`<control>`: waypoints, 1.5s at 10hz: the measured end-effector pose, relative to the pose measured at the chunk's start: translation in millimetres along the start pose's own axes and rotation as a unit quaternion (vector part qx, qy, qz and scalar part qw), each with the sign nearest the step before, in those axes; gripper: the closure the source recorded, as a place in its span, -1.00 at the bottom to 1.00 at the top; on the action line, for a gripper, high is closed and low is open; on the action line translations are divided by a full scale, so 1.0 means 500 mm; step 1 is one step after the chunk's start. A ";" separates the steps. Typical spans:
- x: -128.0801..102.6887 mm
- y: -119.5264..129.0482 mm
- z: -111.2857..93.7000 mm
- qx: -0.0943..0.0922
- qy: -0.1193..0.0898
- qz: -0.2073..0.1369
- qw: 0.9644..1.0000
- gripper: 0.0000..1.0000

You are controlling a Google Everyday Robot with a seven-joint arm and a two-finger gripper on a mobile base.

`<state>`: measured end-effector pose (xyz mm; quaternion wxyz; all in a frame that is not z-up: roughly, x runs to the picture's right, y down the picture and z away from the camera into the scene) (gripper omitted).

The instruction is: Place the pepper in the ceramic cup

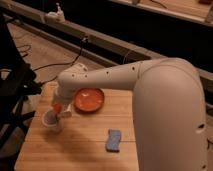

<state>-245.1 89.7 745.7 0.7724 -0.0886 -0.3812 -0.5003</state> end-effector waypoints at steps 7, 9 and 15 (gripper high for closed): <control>-0.080 -0.043 0.039 -0.028 -0.095 0.008 0.995 0.57; -0.094 -0.047 0.047 -0.035 -0.119 0.018 0.992 0.16; -0.077 -0.043 0.053 -0.037 -0.132 0.035 0.990 -0.41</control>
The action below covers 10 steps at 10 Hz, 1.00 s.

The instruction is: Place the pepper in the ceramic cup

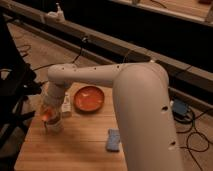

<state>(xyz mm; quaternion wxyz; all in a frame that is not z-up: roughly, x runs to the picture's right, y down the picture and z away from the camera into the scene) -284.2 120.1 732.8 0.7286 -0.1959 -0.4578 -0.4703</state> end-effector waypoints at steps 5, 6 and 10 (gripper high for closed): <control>0.004 0.023 -0.015 0.007 0.007 0.023 1.000 -0.41; 0.011 0.026 -0.028 0.006 0.017 0.025 1.000 -0.41; 0.068 0.069 -0.126 -0.011 0.099 0.047 0.994 -0.41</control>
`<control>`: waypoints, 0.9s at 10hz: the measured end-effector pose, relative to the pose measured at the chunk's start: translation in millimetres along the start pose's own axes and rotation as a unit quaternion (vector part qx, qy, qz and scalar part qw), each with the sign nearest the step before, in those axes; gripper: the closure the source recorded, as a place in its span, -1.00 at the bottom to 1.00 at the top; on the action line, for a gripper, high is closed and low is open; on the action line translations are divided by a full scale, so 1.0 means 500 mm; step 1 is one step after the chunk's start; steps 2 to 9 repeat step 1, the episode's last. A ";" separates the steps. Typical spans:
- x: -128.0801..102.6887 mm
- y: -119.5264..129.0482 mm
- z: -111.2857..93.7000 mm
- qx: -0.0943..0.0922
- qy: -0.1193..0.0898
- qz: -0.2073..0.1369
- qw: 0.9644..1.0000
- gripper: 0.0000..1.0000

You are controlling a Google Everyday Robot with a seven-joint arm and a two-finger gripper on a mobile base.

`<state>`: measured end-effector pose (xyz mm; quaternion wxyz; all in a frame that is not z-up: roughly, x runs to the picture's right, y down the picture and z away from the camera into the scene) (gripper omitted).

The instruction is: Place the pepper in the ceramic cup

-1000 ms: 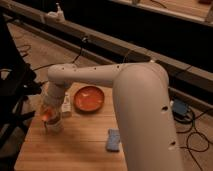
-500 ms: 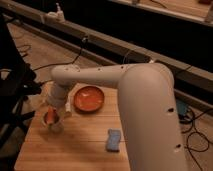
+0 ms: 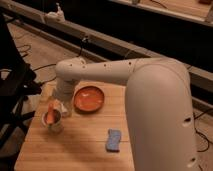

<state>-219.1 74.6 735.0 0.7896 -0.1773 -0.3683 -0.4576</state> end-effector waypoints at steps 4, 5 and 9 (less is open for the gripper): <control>0.021 0.017 -0.020 -0.005 0.021 0.012 1.000 -0.41; 0.021 0.017 -0.020 -0.005 0.021 0.012 1.000 -0.41; 0.021 0.017 -0.020 -0.005 0.021 0.012 1.000 -0.41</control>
